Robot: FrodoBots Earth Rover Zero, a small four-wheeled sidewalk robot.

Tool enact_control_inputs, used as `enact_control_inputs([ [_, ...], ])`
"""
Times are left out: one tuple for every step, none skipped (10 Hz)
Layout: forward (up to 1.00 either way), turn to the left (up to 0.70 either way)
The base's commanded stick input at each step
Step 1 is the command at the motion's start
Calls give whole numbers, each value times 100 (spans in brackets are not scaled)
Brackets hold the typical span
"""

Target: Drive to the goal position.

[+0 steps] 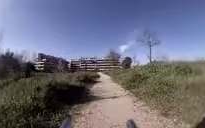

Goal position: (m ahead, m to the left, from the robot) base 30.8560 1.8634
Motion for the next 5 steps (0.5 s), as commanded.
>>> enact_control_inputs([
  [50,0],
  [50,0],
  [50,0],
  [50,0],
  [50,-5],
])
